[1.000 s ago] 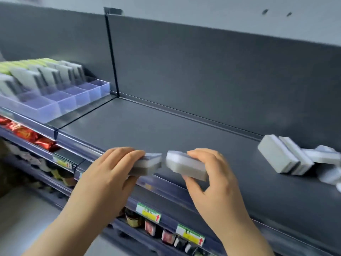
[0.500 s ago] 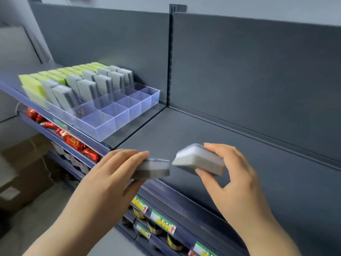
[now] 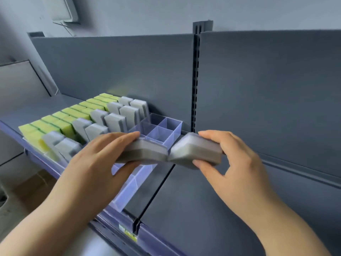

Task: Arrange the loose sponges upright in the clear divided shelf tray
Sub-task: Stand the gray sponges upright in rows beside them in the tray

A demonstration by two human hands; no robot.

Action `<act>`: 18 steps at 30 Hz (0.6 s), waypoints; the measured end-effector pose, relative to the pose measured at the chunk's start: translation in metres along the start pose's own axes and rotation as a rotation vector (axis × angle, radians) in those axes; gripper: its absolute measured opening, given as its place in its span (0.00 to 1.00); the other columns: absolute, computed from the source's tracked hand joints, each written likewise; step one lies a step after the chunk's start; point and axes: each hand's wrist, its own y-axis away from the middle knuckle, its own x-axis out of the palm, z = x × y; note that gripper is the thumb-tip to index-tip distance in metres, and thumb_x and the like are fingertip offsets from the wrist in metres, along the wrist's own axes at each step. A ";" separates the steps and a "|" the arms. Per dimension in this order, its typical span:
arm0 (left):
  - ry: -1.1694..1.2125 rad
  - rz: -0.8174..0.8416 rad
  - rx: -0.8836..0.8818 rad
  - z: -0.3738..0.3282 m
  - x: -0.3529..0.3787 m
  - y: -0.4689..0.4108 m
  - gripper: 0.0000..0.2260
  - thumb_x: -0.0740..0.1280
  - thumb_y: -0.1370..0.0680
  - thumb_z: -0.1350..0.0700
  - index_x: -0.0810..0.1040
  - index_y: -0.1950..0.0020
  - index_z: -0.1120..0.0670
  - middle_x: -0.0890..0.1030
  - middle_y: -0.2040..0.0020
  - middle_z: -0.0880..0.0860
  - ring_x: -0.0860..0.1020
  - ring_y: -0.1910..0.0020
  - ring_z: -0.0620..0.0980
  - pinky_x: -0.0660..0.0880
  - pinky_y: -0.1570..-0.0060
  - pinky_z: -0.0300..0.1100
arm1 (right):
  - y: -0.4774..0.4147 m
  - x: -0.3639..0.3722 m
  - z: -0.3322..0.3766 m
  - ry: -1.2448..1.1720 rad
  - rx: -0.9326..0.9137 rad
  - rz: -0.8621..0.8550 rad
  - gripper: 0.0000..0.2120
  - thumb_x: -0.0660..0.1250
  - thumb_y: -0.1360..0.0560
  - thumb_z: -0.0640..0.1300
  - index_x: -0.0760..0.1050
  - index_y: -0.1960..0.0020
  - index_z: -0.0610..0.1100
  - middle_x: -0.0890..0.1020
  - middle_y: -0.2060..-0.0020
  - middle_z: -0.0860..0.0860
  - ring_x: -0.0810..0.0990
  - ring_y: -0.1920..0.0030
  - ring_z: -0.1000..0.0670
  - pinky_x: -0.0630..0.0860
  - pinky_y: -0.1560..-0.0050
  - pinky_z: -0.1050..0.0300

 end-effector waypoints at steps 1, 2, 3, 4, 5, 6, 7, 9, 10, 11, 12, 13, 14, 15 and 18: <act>0.025 -0.004 -0.026 0.011 0.001 -0.006 0.21 0.74 0.30 0.52 0.77 0.38 0.55 0.78 0.47 0.46 0.74 0.52 0.44 0.71 0.51 0.36 | -0.005 0.005 -0.001 0.004 0.016 -0.001 0.20 0.69 0.33 0.46 0.70 0.44 0.58 0.74 0.50 0.66 0.71 0.49 0.69 0.64 0.51 0.80; 0.046 -0.008 -0.041 0.022 0.000 -0.014 0.22 0.75 0.31 0.52 0.77 0.39 0.55 0.78 0.48 0.46 0.73 0.55 0.43 0.70 0.52 0.33 | -0.010 0.010 -0.003 0.018 0.028 -0.005 0.20 0.70 0.33 0.47 0.70 0.43 0.58 0.74 0.49 0.66 0.71 0.49 0.68 0.64 0.51 0.80; 0.055 -0.016 -0.044 0.033 -0.001 -0.023 0.22 0.75 0.32 0.51 0.77 0.40 0.54 0.77 0.50 0.45 0.71 0.57 0.42 0.68 0.53 0.30 | -0.017 0.015 -0.005 0.037 0.036 -0.011 0.20 0.70 0.33 0.47 0.70 0.43 0.58 0.74 0.48 0.66 0.71 0.49 0.68 0.64 0.51 0.79; 0.054 -0.025 -0.040 0.045 -0.003 -0.032 0.22 0.75 0.33 0.52 0.78 0.41 0.53 0.78 0.51 0.45 0.71 0.58 0.41 0.67 0.54 0.28 | -0.023 0.019 -0.006 0.053 0.042 -0.014 0.20 0.71 0.33 0.46 0.71 0.43 0.56 0.74 0.48 0.65 0.72 0.49 0.67 0.64 0.50 0.79; 0.047 -0.032 -0.030 0.057 -0.005 -0.042 0.22 0.75 0.33 0.52 0.78 0.41 0.52 0.78 0.51 0.45 0.72 0.58 0.42 0.66 0.55 0.28 | -0.031 0.023 -0.006 0.069 0.046 -0.017 0.20 0.73 0.32 0.45 0.72 0.42 0.54 0.75 0.48 0.64 0.72 0.49 0.67 0.65 0.50 0.79; 0.036 -0.035 -0.011 0.068 -0.007 -0.052 0.21 0.75 0.34 0.52 0.78 0.42 0.52 0.78 0.52 0.45 0.73 0.56 0.43 0.65 0.55 0.29 | -0.039 0.027 -0.006 0.091 0.051 -0.022 0.20 0.74 0.32 0.43 0.73 0.42 0.52 0.75 0.49 0.63 0.71 0.49 0.66 0.65 0.50 0.79; 0.027 -0.035 0.017 0.079 -0.010 -0.062 0.21 0.75 0.34 0.52 0.78 0.42 0.52 0.78 0.52 0.46 0.73 0.55 0.43 0.64 0.55 0.30 | -0.048 0.031 -0.005 0.116 0.056 -0.030 0.20 0.74 0.32 0.42 0.74 0.42 0.50 0.76 0.50 0.62 0.71 0.49 0.66 0.65 0.50 0.79; 0.024 -0.027 0.071 0.102 -0.015 -0.082 0.21 0.74 0.34 0.52 0.79 0.43 0.54 0.80 0.53 0.48 0.73 0.54 0.44 0.64 0.55 0.31 | -0.067 0.041 0.000 0.155 0.075 -0.042 0.20 0.73 0.32 0.41 0.74 0.42 0.50 0.75 0.50 0.62 0.71 0.49 0.66 0.64 0.51 0.79; 0.025 -0.015 0.092 0.112 -0.016 -0.093 0.21 0.76 0.34 0.52 0.79 0.43 0.55 0.81 0.53 0.50 0.73 0.53 0.45 0.64 0.55 0.31 | -0.077 0.046 0.004 0.169 0.084 -0.046 0.20 0.73 0.32 0.42 0.74 0.41 0.50 0.74 0.51 0.64 0.71 0.49 0.66 0.64 0.50 0.79; 0.027 0.002 0.111 0.122 -0.016 -0.104 0.22 0.77 0.34 0.54 0.79 0.43 0.55 0.81 0.53 0.50 0.73 0.53 0.45 0.64 0.55 0.31 | -0.087 0.051 0.006 0.184 0.092 -0.053 0.20 0.73 0.32 0.42 0.73 0.41 0.50 0.73 0.51 0.66 0.70 0.50 0.66 0.63 0.50 0.79; 0.032 0.019 0.130 0.131 -0.015 -0.115 0.21 0.77 0.34 0.55 0.78 0.42 0.55 0.81 0.53 0.50 0.73 0.54 0.45 0.63 0.55 0.30 | -0.096 0.057 0.008 0.199 0.101 -0.061 0.20 0.73 0.32 0.42 0.73 0.42 0.50 0.72 0.51 0.67 0.71 0.50 0.65 0.63 0.50 0.79; 0.043 0.036 0.144 0.139 -0.011 -0.126 0.21 0.76 0.33 0.56 0.78 0.42 0.55 0.80 0.54 0.48 0.74 0.55 0.45 0.62 0.56 0.30 | -0.105 0.063 0.009 0.215 0.113 -0.069 0.20 0.73 0.32 0.42 0.73 0.42 0.50 0.72 0.52 0.66 0.70 0.52 0.64 0.63 0.51 0.79; 0.058 0.051 0.154 0.147 -0.007 -0.137 0.21 0.76 0.33 0.55 0.78 0.42 0.54 0.79 0.54 0.47 0.75 0.55 0.46 0.62 0.57 0.31 | -0.113 0.069 0.009 0.233 0.128 -0.077 0.19 0.72 0.31 0.42 0.73 0.42 0.50 0.73 0.52 0.65 0.70 0.53 0.63 0.63 0.52 0.79; 0.072 0.067 0.161 0.154 0.000 -0.147 0.21 0.75 0.32 0.55 0.77 0.41 0.53 0.79 0.53 0.47 0.76 0.54 0.48 0.61 0.57 0.31 | -0.121 0.075 0.009 0.253 0.144 -0.083 0.19 0.72 0.31 0.42 0.73 0.42 0.51 0.73 0.52 0.63 0.69 0.53 0.62 0.63 0.52 0.80; 0.105 0.138 0.201 0.172 0.024 -0.174 0.21 0.73 0.30 0.51 0.76 0.38 0.52 0.79 0.48 0.50 0.75 0.50 0.51 0.62 0.55 0.34 | -0.139 0.095 0.002 0.310 0.208 -0.067 0.19 0.72 0.30 0.42 0.73 0.42 0.52 0.74 0.49 0.60 0.68 0.52 0.62 0.64 0.53 0.78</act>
